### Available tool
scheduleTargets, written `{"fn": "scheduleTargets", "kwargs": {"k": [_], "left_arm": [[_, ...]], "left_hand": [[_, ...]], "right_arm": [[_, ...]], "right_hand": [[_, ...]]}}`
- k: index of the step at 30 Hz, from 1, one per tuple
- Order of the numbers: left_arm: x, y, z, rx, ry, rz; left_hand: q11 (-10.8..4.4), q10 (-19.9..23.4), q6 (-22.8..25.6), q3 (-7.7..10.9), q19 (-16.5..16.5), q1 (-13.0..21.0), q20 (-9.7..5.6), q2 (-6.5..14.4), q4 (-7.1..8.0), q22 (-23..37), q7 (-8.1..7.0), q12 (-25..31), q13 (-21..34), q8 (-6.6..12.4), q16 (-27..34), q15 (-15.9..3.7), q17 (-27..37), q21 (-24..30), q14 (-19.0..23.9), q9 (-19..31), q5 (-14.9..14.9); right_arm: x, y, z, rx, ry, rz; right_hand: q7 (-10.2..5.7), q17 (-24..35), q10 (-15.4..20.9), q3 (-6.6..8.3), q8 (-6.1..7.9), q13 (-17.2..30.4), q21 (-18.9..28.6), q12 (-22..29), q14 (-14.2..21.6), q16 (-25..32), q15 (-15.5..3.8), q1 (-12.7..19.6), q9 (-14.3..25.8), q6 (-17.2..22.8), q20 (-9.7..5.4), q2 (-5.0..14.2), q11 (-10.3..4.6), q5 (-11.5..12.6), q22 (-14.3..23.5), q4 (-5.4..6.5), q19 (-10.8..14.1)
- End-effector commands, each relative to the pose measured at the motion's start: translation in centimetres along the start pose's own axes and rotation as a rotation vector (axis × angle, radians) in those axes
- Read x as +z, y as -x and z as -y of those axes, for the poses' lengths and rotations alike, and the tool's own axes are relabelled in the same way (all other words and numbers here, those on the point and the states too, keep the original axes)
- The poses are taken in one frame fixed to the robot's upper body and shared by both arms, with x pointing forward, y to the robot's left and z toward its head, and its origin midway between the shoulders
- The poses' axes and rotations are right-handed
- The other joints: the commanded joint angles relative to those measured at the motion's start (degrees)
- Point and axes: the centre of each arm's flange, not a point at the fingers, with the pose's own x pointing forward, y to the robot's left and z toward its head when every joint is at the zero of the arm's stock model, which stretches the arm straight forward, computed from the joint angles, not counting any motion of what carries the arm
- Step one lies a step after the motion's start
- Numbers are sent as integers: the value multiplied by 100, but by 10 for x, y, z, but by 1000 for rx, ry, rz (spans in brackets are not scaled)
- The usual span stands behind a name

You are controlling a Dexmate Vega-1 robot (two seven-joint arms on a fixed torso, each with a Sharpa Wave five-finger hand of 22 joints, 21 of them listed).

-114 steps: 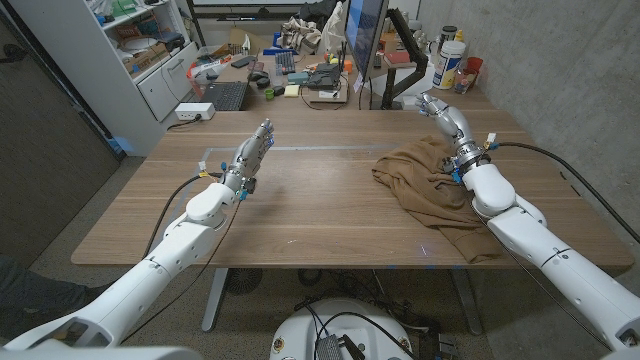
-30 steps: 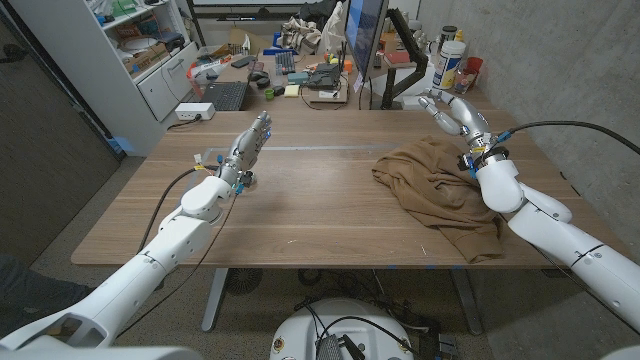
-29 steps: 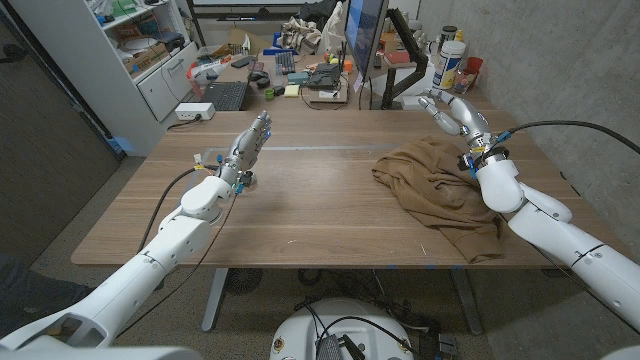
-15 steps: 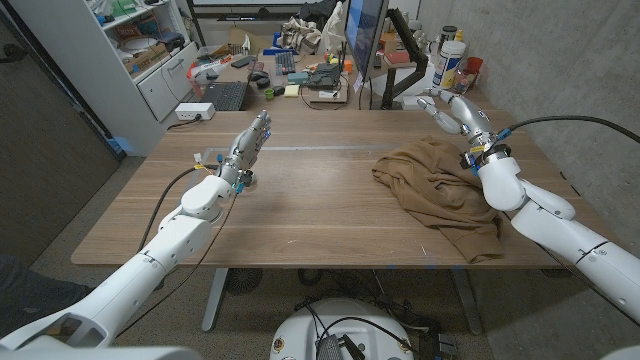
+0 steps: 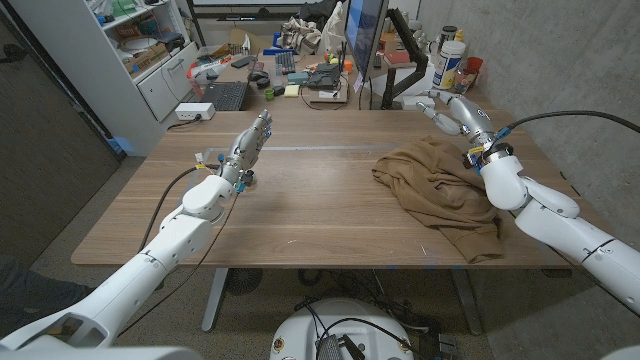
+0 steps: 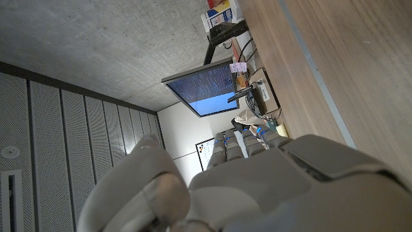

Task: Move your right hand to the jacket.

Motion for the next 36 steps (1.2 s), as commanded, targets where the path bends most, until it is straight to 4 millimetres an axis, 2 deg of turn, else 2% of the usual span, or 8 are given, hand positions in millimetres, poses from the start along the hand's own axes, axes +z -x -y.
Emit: {"fn": "scheduleTargets", "kwargs": {"k": [1, 7, 22, 36], "left_arm": [[0, -1, 4, -3, 0, 4], [-2, -1, 5, 0, 3, 1], [-2, -1, 5, 5, 4, 1], [-2, -3, 3, 3, 5, 1]], "left_hand": [[-41, 4, 53, -33, -29, 21, -28, 56, 12, 16, -25, 5, 6, 2, 12, -21, 24, -17, -53, 23, 30], [-46, -1, 53, -41, -31, 20, -24, 59, 12, 17, -23, 3, 6, 1, 12, -17, 24, -18, -57, 23, 29], [-48, -2, 55, -60, -51, 21, -11, 68, 12, 18, -22, 4, 6, -1, 15, -16, 24, -25, -61, 23, 27], [-55, -4, 70, -75, -59, 22, -4, 77, 11, 19, -22, 4, 6, 3, 17, -14, 24, -28, -63, 24, 26]], "right_arm": [[-4, 3, -3, 23, 39, -6], [-5, 5, -5, 38, 71, -11], [-13, 7, -18, 93, 115, -33], [-11, 5, -26, 121, 147, -35]], "right_hand": [[-15, 11, -14, -23, -33, 19, -53, -13, -21, -18, 8, -15, 25, 40, 31, -41, -13, 33, 21, 2, 19], [18, 12, -96, -35, -44, 21, -89, -60, -25, -23, 53, -30, 25, 24, 34, -50, -19, 40, 22, -1, 22], [-25, 12, -111, -51, -58, 23, -162, -89, -42, -35, 83, -55, 26, 2, 62, -56, -23, 53, 23, -5, -2], [-70, 14, -133, -67, -71, 25, -226, -114, -76, -49, 92, -80, 27, -30, 95, -60, -31, 59, 25, -4, -45]]}}
